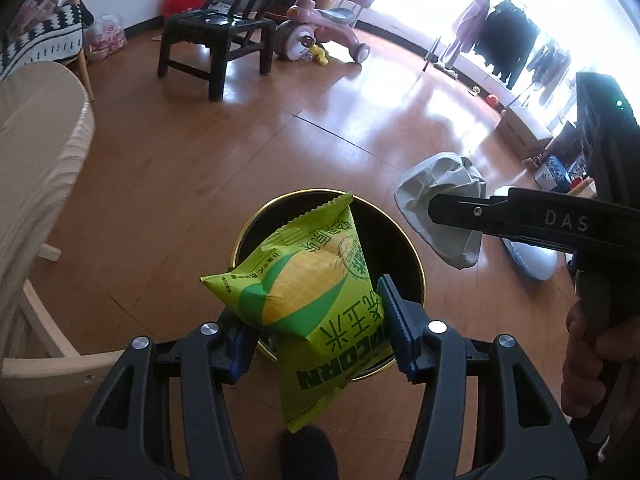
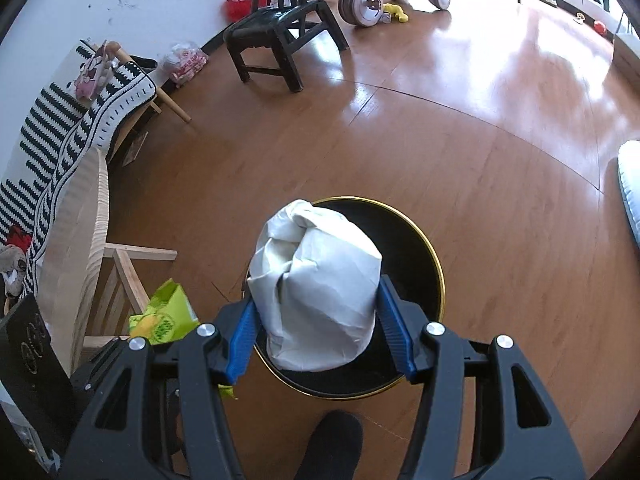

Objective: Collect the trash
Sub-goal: 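Carry both items to the black bin and open both tools to drop them, then move both tools back over the table, then grasp the white tissue with the left tool while the right tool grasps the green toy car, then carry the tissue and toy car to the black bin and open both tools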

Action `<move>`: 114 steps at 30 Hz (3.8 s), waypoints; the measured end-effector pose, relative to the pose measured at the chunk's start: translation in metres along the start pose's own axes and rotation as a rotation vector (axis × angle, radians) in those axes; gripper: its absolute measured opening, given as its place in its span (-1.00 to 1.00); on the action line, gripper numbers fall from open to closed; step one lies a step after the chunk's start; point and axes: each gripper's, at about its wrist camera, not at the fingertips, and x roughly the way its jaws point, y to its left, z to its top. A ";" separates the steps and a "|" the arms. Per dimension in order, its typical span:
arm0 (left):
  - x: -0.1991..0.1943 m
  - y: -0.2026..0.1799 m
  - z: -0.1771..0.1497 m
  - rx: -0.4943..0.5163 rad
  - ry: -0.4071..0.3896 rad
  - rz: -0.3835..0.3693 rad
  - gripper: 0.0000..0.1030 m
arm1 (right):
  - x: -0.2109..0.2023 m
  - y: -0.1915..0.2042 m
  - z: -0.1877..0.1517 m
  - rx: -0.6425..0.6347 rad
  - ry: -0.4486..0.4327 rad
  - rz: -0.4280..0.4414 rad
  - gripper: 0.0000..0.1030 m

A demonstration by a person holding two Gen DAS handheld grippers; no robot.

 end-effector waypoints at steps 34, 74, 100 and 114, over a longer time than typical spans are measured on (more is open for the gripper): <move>-0.154 0.074 -0.004 -0.071 -0.210 0.115 0.70 | -0.041 0.146 0.004 -0.196 -0.141 0.104 0.56; -0.382 0.342 -0.283 -0.777 -0.163 0.579 0.75 | 0.054 0.631 -0.228 -0.871 0.231 0.484 0.00; -0.400 0.327 -0.262 -0.709 -0.243 0.618 -0.78 | 0.026 0.618 -0.205 -0.840 0.128 0.516 -0.77; -0.372 0.277 -0.190 -0.572 -0.280 0.546 -0.78 | -0.008 0.517 -0.125 -0.680 0.027 0.480 -0.77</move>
